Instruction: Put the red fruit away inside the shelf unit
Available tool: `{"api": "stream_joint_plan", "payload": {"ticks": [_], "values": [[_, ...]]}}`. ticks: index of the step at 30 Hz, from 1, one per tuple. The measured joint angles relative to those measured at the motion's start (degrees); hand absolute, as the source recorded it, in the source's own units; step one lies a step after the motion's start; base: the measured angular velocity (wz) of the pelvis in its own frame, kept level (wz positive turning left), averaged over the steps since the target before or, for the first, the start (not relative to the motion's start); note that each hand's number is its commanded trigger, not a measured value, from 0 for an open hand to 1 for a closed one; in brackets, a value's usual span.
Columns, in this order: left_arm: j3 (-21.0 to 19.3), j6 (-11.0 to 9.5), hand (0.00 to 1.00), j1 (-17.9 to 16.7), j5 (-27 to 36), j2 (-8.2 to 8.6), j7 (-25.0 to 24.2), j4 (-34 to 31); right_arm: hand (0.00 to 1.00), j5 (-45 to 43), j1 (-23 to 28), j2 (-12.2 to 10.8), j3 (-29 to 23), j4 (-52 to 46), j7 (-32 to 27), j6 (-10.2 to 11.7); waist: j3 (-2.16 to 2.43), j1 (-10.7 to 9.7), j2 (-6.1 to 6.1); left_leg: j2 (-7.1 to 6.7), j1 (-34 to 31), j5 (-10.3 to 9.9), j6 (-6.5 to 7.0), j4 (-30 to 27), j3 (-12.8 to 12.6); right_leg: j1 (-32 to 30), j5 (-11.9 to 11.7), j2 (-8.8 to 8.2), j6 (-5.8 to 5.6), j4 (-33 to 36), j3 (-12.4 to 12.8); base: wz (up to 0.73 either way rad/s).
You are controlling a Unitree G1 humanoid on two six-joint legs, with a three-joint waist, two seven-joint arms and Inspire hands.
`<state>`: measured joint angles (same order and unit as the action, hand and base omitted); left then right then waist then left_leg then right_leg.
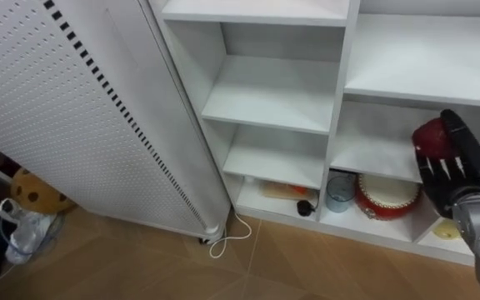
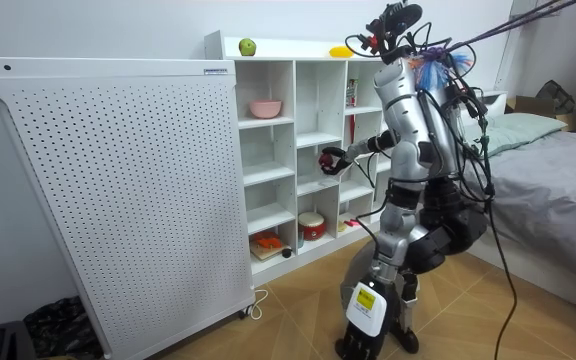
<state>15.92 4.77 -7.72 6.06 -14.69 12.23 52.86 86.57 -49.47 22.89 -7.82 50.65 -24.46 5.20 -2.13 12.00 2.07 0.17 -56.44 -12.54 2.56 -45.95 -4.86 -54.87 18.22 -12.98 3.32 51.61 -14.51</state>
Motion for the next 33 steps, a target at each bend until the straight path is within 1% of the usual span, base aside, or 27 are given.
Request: {"api": "stream_joint_plan", "payload": {"ticks": [3,6,9,11,15,18,19,21,22,24,26,30,33], "values": [[0.0,-0.1,0.0,-0.7,0.0,-0.28,0.1,0.0,0.0,0.0,0.1,0.0,0.0,1.0,0.1,0.0,0.03,0.1,0.05,0.03,0.0,0.0,0.0,-0.9,0.2,0.3,0.0,0.18,0.09,0.3,-0.1,-0.06],[0.0,0.0,0.0,-1.8,0.0,-0.27,0.1,-0.1,0.0,0.0,0.3,0.0,-0.1,1.1,0.1,0.0,0.03,-0.5,0.06,0.13,0.0,-0.2,0.08,-1.0,0.3,0.4,0.0,0.17,0.04,0.3,0.0,0.0],[0.0,0.3,0.0,-2.1,0.0,-0.28,0.1,-0.6,0.0,0.3,0.3,0.1,-0.1,1.1,0.2,0.0,0.04,-0.4,0.07,0.18,0.1,-0.2,0.09,-1.0,0.4,0.4,-0.2,0.72,-0.18,0.3,0.3,0.0],[0.0,0.7,0.0,-2.7,0.0,-0.3,0.0,-2.5,0.0,0.6,0.2,0.2,-0.1,1.0,0.3,-0.1,0.05,-0.3,0.08,0.32,0.1,-0.4,-0.19,-1.1,0.4,0.4,-0.1,0.86,-0.33,0.3,0.3,0.0],[0.1,0.9,0.0,-3.7,0.0,-0.3,-0.2,-4.9,0.0,1.2,0.2,0.5,-0.1,1.0,0.4,-0.1,0.05,-0.3,0.08,0.38,0.2,-0.4,-0.19,-1.1,0.4,0.4,-0.1,0.92,-0.6,0.3,0.5,0.0],[0.1,0.9,0.0,-4.5,-0.1,-0.32,-0.4,-5.3,0.0,1.7,0.2,1.1,-0.1,1.1,1.1,-0.1,0.05,-0.5,0.08,0.16,1.2,-0.3,0.04,-0.7,0.3,1.3,0.0,0.81,-0.5,0.1,0.4,0.01],[0.1,1.1,0.0,-4.7,-0.1,-0.32,-0.4,-5.4,0.0,2.2,0.3,1.8,-0.1,1.1,1.6,-0.2,0.05,-0.6,0.07,0.02,1.7,-0.2,0.03,-0.5,0.3,1.8,0.0,0.72,-0.42,0.1,0.4,0.07],[0.1,1.2,0.0,-5.1,-0.2,-0.34,-0.3,-5.6,0.0,2.4,0.2,2.4,0.2,1.1,2.0,-0.4,0.18,-0.7,-0.13,0.02,2.2,-0.2,-0.02,0.1,0.1,2.1,0.1,0.55,-0.39,-0.1,0.5,0.03],[0.1,1.2,0.0,-5.1,-0.5,-0.33,-0.3,-5.7,0.0,2.4,0.2,2.5,0.5,1.1,2.1,-0.6,0.19,-0.7,-0.16,0.07,2.2,-0.1,-0.11,0.4,0.1,2.1,0.0,0.46,-0.4,-0.4,0.5,-0.05],[0.1,1.2,0.0,-5.2,-0.5,-0.33,-0.1,-5.7,0.0,2.4,0.2,2.5,0.5,1.1,2.2,-1.2,0.19,-0.7,-0.15,0.15,2.3,-0.1,-0.2,0.4,0.1,2.2,-0.3,0.56,0.01,-0.7,0.2,-0.05],[0.1,1.3,0.0,-5.5,-0.5,-0.33,0.0,-5.7,0.0,2.4,0.2,2.5,0.7,1.8,2.2,-1.6,0.18,-0.8,-0.2,0.08,3.0,0.0,-0.24,0.6,0.2,2.9,-0.3,0.71,0.02,-0.9,0.2,0.0],[0.0,1.2,0.0,-5.5,-0.5,-0.33,0.1,-5.8,0.0,2.0,0.2,2.5,1.0,2.4,3.0,-1.6,0.19,-0.7,-0.25,0.19,3.2,0.0,-0.28,0.8,0.2,3.2,-0.3,0.93,0.0,-1.3,0.3,0.0],[-0.1,1.3,0.0,-5.5,-0.5,-0.35,0.1,-5.7,0.0,0.2,0.6,2.5,1.0,3.5,4.8,-1.6,0.15,-0.9,-0.28,0.43,3.8,0.0,-0.29,0.9,0.3,4.1,-0.4,1.25,-0.05,-2.0,0.0,0.0]]}}
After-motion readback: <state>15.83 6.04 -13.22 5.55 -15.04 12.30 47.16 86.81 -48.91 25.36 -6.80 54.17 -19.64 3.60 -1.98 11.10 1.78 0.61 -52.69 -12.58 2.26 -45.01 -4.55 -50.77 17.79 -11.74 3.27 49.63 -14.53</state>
